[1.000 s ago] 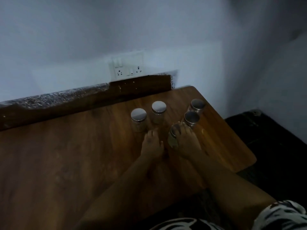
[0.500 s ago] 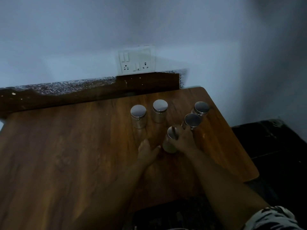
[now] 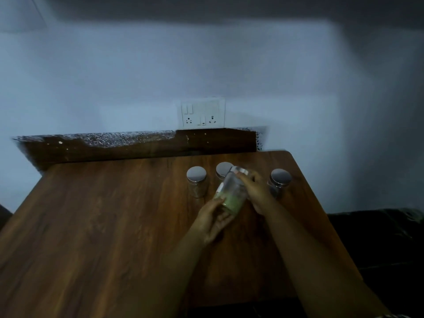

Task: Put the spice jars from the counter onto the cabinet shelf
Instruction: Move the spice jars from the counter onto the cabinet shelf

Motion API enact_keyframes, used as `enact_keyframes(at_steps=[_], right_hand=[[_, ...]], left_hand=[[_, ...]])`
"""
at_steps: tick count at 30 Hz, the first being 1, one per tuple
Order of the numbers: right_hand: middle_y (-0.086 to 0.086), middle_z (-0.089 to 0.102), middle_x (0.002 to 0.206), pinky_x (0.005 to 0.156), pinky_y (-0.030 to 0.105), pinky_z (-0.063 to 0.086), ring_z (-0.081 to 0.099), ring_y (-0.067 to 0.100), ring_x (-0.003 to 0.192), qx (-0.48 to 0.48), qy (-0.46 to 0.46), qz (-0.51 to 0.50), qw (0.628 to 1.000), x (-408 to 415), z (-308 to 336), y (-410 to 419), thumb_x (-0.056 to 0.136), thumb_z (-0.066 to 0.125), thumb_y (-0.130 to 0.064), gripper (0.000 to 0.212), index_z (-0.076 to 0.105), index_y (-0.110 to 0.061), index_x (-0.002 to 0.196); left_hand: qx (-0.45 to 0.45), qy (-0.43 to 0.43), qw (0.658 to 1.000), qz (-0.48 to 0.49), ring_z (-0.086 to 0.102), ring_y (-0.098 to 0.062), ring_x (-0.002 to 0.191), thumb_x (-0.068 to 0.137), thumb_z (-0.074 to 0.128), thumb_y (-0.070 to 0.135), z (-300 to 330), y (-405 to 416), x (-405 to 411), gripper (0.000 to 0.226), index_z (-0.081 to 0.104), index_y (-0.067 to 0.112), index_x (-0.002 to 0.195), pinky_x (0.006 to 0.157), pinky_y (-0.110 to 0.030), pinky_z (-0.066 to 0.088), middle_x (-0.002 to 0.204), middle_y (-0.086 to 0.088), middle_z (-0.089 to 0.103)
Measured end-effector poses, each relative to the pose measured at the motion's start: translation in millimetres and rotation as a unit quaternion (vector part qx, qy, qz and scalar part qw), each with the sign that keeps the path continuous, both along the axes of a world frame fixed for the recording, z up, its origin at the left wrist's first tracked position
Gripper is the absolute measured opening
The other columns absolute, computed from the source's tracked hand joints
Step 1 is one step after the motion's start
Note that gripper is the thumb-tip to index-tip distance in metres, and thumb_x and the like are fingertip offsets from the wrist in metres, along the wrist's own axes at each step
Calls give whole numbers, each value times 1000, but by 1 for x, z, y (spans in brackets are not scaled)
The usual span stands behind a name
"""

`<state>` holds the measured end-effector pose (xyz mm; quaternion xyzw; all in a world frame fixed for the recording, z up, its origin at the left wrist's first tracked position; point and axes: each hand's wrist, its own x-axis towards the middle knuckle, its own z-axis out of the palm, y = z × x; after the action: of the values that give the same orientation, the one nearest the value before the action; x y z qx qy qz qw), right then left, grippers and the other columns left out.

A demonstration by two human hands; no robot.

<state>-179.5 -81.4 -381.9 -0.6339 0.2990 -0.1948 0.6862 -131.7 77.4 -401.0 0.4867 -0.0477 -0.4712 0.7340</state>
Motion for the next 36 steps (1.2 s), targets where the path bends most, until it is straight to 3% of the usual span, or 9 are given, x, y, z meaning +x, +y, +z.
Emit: enact_keyframes(at_steps=[3, 6, 8, 11, 14, 18, 24, 32, 36], right_hand=[[7, 66, 114, 88, 44, 56, 67, 25, 102, 51, 7, -5, 999, -3, 4, -2, 86, 65, -45, 28, 61, -29, 108], [10, 67, 120, 84, 40, 53, 65, 26, 107, 104, -59, 7, 993, -5, 13, -6, 93, 58, -37, 33, 61, -21, 122], [16, 65, 123, 93, 47, 50, 62, 34, 113, 122, -88, 14, 989, -6, 21, -7, 96, 54, -34, 36, 61, -13, 125], [22, 61, 127, 101, 51, 44, 58, 40, 117, 139, -78, 31, 987, -6, 29, -12, 99, 46, -39, 45, 56, -9, 131], [20, 62, 127, 103, 52, 43, 60, 36, 114, 158, -68, 64, 983, -8, 34, -16, 100, 42, -45, 49, 54, -11, 133], [18, 59, 131, 104, 56, 43, 58, 37, 119, 164, -90, 83, 979, -10, 37, -16, 97, 51, -43, 47, 50, -14, 133], [19, 56, 136, 111, 53, 35, 51, 35, 128, 289, -135, 172, 932, -12, 48, -20, 97, 41, -55, 62, 53, -10, 137], [19, 51, 142, 111, 50, 36, 49, 35, 131, 279, -171, 218, 919, -19, 54, -19, 92, 56, -36, 52, 50, -18, 141], [17, 49, 144, 107, 45, 43, 48, 34, 132, 234, -183, 292, 909, -23, 50, -17, 86, 64, -5, 64, 46, -29, 143]], left_hand=[[8, -73, 997, 29, 63, -32, 110, 68, 79, 25, 7, -4, -3, 62, 52, 16, 124, 85, -40, 57, 129, -15, 58], [-87, 44, 995, 31, 62, -30, 114, 79, 71, 41, 8, -5, 2, 61, 55, 11, 128, 88, -39, 55, 130, -17, 60], [-99, 70, 993, -6, 64, -29, 111, 78, 71, 39, 13, -5, 2, 64, 52, 11, 131, 86, -37, 55, 126, -18, 63], [-47, -53, 996, -52, 64, -28, 113, 66, 84, 37, 22, -14, -5, 79, 48, 11, 132, 92, -37, 54, 126, -14, 63], [8, -190, 981, -19, 61, -28, 114, 54, 92, 29, 30, -22, -8, 96, 39, 23, 135, 96, -46, 52, 130, -11, 55], [-63, -151, 984, -70, 56, -32, 120, 71, 79, 11, 39, -17, -4, 93, 27, 41, 141, 96, -48, 51, 137, -10, 47], [-106, -168, 980, -24, 58, -32, 115, 74, 73, -2, 51, -13, -5, 80, 37, 32, 137, 77, -35, 57, 134, -14, 49], [-121, -171, 977, 32, 57, -35, 119, 67, 76, -1, 58, -18, 1, 94, 31, 29, 144, 89, -44, 55, 137, -17, 49], [-120, -193, 973, 28, 57, -36, 119, 74, 68, 5, 59, -14, 6, 89, 25, 35, 147, 91, -46, 53, 138, -16, 49]])
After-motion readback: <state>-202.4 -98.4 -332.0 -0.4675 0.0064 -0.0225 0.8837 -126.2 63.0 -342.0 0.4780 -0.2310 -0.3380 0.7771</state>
